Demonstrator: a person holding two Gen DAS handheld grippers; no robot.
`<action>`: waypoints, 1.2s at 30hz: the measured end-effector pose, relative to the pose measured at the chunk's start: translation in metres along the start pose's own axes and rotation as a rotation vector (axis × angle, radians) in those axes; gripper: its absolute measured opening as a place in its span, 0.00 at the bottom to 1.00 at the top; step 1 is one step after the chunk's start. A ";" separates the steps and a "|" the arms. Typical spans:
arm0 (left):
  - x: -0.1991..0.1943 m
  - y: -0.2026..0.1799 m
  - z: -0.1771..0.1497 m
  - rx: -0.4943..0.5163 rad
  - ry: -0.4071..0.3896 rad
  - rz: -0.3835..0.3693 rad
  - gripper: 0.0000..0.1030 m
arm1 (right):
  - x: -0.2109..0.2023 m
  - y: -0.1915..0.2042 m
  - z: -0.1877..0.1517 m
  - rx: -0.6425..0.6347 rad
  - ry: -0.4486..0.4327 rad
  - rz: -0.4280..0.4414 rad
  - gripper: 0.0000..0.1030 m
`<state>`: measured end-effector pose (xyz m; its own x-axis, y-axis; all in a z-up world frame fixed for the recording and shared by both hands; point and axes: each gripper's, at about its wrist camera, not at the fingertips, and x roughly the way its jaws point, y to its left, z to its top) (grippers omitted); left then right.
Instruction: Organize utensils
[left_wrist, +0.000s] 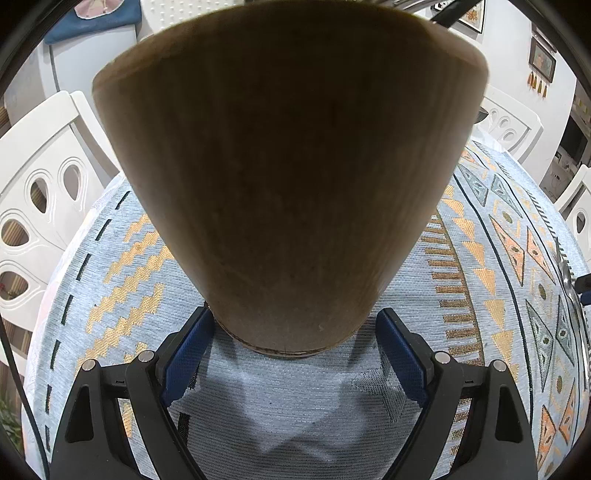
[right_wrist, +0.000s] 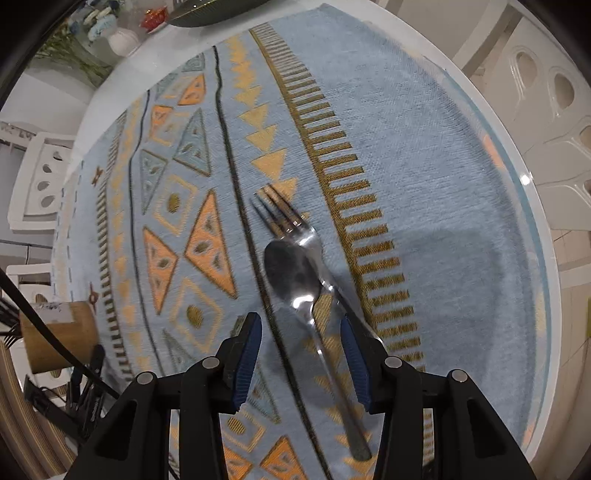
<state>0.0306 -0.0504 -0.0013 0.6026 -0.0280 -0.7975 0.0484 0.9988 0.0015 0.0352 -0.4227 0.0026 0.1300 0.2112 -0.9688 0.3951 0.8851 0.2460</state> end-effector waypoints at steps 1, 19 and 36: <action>0.000 0.000 0.000 0.000 0.000 0.000 0.86 | 0.001 -0.001 0.002 -0.001 -0.004 -0.005 0.42; 0.000 0.001 0.000 0.001 0.001 0.001 0.87 | -0.019 0.023 -0.001 -0.173 -0.040 -0.137 0.36; 0.000 0.001 0.000 0.000 0.000 0.000 0.87 | 0.003 0.022 0.015 -0.203 -0.008 -0.152 0.23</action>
<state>0.0308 -0.0498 -0.0013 0.6023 -0.0276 -0.7978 0.0479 0.9988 0.0016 0.0584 -0.4088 0.0058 0.0909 0.0671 -0.9936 0.2197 0.9718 0.0857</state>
